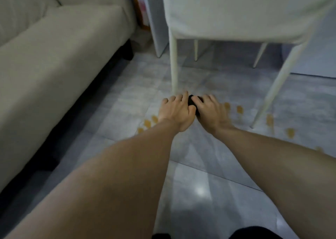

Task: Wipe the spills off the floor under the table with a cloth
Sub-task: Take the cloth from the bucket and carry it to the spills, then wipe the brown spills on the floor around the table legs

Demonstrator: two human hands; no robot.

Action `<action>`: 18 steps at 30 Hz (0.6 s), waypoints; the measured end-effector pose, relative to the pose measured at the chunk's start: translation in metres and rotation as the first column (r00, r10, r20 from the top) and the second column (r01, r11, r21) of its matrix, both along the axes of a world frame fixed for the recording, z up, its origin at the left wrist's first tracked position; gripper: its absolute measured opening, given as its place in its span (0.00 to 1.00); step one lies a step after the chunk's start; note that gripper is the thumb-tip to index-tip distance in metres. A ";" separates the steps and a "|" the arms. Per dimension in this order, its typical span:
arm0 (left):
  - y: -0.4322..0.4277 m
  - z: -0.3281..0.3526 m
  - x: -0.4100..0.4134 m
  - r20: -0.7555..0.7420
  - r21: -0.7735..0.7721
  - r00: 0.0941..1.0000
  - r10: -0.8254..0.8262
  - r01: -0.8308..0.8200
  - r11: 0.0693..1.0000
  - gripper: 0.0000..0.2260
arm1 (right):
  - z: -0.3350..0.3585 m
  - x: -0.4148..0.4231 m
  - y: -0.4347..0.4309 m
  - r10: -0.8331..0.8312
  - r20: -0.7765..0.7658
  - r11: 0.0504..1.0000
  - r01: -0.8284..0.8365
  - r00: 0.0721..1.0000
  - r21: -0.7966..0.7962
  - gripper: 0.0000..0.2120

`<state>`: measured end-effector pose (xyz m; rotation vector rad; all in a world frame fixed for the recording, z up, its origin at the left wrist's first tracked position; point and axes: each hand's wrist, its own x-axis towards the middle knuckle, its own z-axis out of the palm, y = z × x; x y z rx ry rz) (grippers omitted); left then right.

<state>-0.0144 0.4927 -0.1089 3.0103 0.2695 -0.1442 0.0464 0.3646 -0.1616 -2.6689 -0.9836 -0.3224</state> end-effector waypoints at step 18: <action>0.108 -0.181 -0.100 -0.121 -0.043 0.963 0.239 -0.246 0.968 0.28 | -0.162 -0.088 0.071 0.324 -0.314 0.892 -0.399 0.892 -0.213 0.45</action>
